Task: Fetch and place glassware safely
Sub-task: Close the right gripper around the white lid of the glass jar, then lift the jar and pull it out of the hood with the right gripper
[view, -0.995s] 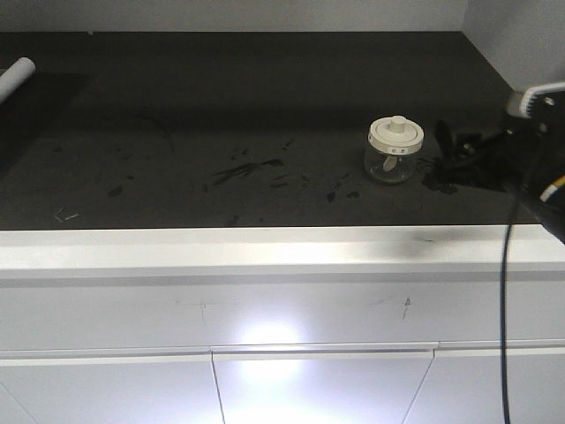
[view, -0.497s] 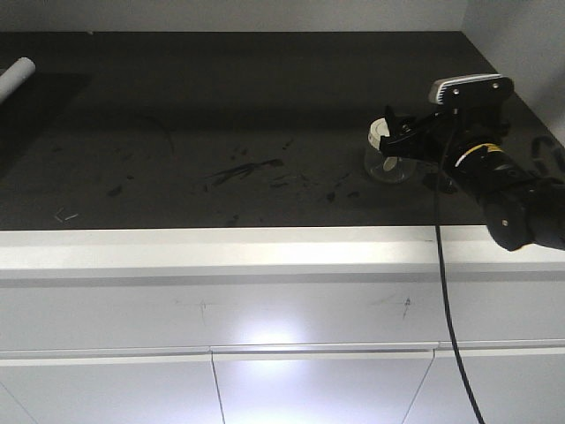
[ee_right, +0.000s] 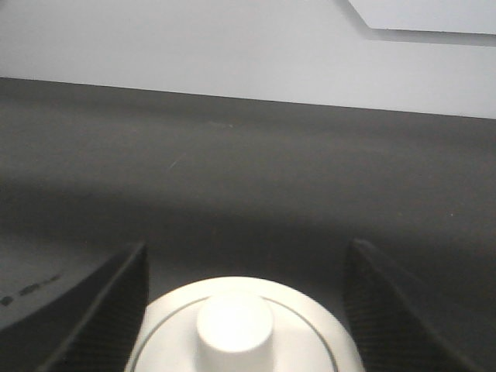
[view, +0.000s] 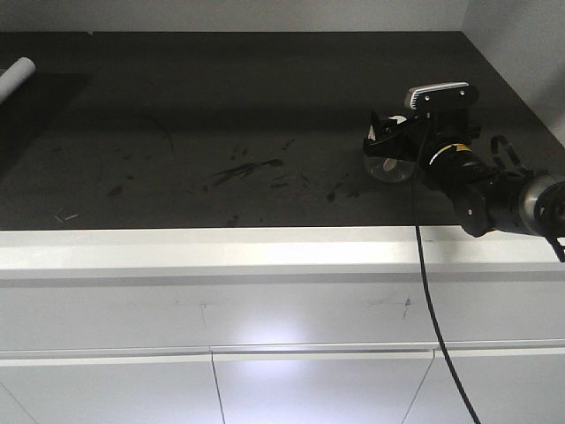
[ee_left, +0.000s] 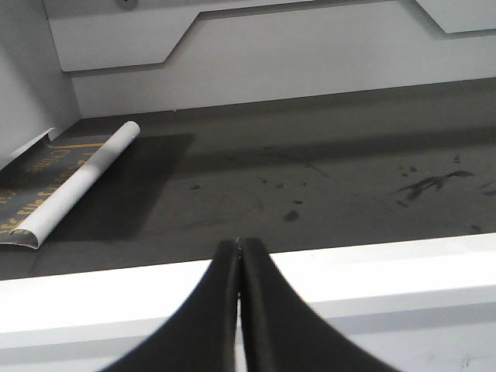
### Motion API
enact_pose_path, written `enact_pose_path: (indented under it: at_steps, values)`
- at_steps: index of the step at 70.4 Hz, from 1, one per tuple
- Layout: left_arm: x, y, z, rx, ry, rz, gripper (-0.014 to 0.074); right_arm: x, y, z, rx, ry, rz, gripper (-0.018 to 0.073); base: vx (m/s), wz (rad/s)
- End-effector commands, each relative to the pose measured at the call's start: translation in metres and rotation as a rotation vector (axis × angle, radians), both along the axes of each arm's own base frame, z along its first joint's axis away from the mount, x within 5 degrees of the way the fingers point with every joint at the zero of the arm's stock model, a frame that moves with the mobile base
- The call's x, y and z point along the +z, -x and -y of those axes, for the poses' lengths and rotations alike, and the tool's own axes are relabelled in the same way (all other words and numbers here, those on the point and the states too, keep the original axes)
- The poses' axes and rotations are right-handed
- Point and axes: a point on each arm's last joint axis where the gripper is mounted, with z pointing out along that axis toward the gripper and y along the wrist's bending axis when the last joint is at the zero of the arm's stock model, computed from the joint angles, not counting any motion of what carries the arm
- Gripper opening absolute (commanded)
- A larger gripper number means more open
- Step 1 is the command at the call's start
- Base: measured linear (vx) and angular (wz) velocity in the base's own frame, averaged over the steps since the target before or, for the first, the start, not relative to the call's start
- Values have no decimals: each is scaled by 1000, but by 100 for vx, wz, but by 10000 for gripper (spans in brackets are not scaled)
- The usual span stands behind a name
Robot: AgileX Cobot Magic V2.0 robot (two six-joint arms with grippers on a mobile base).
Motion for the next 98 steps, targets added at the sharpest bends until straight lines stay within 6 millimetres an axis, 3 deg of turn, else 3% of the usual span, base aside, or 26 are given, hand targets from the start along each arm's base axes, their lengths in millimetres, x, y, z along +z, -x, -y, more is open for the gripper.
enact_pose_path:
  at_steps: [1, 17, 32, 48, 73, 82, 98]
  values:
    - [14, 0, 1, -7, 18, 85, -7, 41, 1, -2, 13, -26, 167, 452, 0, 0]
    - [14, 0, 1, -7, 18, 85, -7, 40, 1, -2, 12, -23, 157, 293, 0, 0]
    - [14, 0, 1, -7, 18, 85, -7, 35, 0, -1, 5, -8, 102, -12, 0, 0]
    - [14, 0, 1, -7, 18, 85, -7, 44, 2, -1, 7, -12, 127, -9, 0, 0]
    - [14, 0, 1, -7, 18, 85, -7, 92, 24, 2, -3, -43, 153, -8, 0, 0]
    - [14, 0, 1, -7, 18, 85, -7, 102, 48, 2, 32, -19, 179, -8, 0, 0]
    - [14, 0, 1, -7, 18, 85, -7, 105, 112, 4, 91, 21, 214, -6, 0, 0]
